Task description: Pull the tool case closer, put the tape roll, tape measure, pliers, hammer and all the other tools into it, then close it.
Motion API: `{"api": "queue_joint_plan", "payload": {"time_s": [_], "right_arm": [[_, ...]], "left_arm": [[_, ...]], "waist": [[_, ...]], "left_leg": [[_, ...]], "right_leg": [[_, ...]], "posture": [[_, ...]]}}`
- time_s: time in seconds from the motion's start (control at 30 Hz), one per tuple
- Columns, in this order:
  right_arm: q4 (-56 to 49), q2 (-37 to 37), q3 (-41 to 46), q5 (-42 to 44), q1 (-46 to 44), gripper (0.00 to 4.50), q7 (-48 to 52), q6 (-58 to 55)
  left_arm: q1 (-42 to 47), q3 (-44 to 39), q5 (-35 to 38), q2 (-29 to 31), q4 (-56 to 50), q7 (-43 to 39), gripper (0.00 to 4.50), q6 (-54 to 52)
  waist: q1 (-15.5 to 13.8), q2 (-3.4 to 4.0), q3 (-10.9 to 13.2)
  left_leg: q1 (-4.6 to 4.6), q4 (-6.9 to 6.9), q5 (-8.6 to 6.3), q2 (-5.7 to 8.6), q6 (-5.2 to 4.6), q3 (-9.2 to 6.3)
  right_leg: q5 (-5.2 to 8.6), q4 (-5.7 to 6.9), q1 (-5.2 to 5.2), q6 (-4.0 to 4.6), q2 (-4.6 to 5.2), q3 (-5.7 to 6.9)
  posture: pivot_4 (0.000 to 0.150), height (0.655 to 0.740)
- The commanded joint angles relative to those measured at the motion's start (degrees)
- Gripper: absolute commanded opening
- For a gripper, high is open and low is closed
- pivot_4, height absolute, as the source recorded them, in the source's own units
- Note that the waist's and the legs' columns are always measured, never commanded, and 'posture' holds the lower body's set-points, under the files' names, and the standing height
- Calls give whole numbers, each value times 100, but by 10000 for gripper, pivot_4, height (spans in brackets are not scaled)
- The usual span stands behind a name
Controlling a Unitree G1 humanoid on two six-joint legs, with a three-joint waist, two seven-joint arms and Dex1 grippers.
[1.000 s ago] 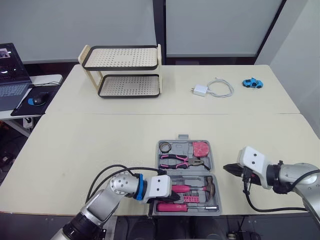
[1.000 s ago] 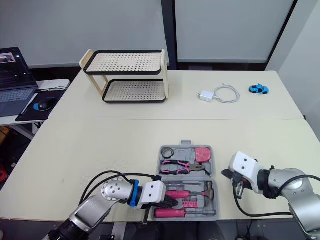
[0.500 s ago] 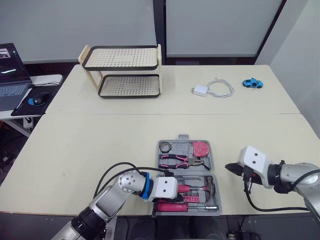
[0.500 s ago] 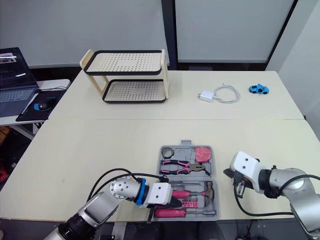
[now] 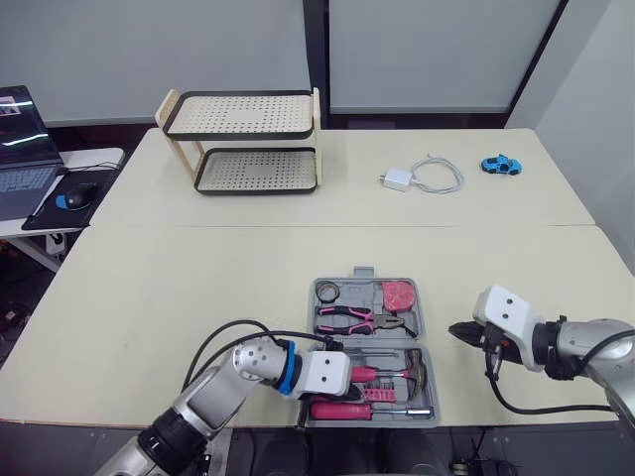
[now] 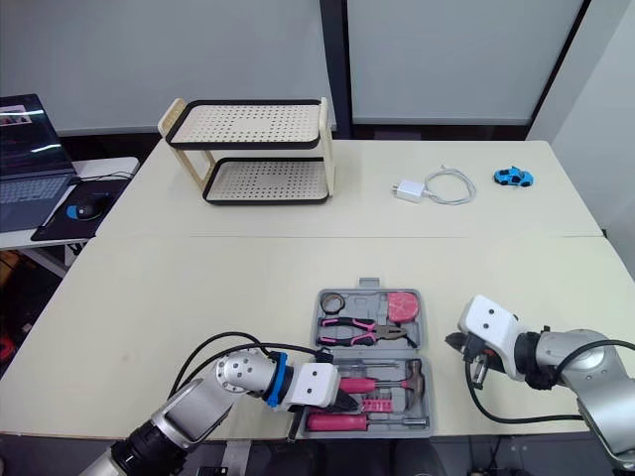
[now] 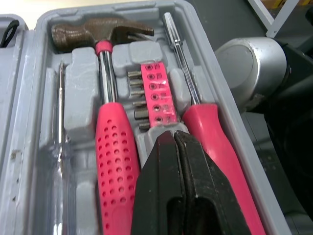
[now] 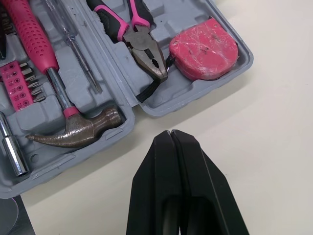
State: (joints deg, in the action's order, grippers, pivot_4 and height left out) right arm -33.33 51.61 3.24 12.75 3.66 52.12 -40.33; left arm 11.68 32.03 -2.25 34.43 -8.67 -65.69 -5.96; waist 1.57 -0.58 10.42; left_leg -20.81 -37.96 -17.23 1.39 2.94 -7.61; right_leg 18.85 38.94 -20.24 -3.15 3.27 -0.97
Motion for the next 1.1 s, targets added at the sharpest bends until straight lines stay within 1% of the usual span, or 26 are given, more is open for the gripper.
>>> {"api": "queue_joint_plan", "payload": {"time_s": [0.03, 0.4, 0.8, 0.9, 0.93, 1.03, 1.07, 1.1], "right_arm": [[-37, 71, 86, 74, -92, 0, -54, -5], [28, 84, 33, 105, -199, 0, -143, -255], [25, 99, 21, 143, -178, 0, -174, -371], [31, -45, 197, 514, -296, 0, -209, -912], [57, -149, 276, 723, -404, 3857, -255, -1249], [360, -510, 416, 1197, -891, 11904, -482, -2178], [460, -634, 435, 1310, -1067, 16085, -564, -2419], [586, -799, 459, 1406, -1274, 19043, -684, -2682]], "left_arm": [[-55, -47, -95, 139, 66, -1, 181, 13], [76, 153, -213, -185, 51, 76, 181, -241], [72, 208, -451, -28, 331, 86, 181, -84], [68, 218, -472, -24, 395, 93, 181, -45], [69, 224, -479, -25, 417, 93, 0, -35], [86, 254, -503, -32, 486, 91, 0, 2], [97, 259, -506, -32, 505, 88, 0, 9], [110, 263, -509, -33, 527, 89, 0, 18]], "waist": [[0, 0, 0], [-5, 0, 0], [-6, 1, -1], [-6, 0, -1], [-6, 0, -1], [9, 2, -3], [6, 4, -4], [5, 5, -5]], "left_leg": [[0, 0, 0, 0, 0, 0], [-1, -1, 0, 2, 0, 1], [0, -1, 0, 2, 0, 1], [0, -1, 0, 1, 0, 0], [0, -1, 0, 1, 0, 0], [3, -1, 0, 0, -1, 1], [4, -2, 1, 1, -1, 1], [4, -2, 1, 2, -1, 0]], "right_leg": [[0, 0, 0, 0, 0, 0], [0, 0, 1, 0, 2, -1], [0, 0, 1, 0, 1, -1], [0, 0, 2, 0, 1, -1], [0, 0, 2, 0, 1, -1], [0, 1, 4, 0, 0, -2], [0, 2, 5, 1, 0, -3], [0, 3, 5, 1, 0, -2]], "posture": [[1500, 7400], [1500, 7400], [1500, 7400], [1500, 7400], [1500, 7400], [1500, 7400], [1500, 7400], [1500, 7400]]}}
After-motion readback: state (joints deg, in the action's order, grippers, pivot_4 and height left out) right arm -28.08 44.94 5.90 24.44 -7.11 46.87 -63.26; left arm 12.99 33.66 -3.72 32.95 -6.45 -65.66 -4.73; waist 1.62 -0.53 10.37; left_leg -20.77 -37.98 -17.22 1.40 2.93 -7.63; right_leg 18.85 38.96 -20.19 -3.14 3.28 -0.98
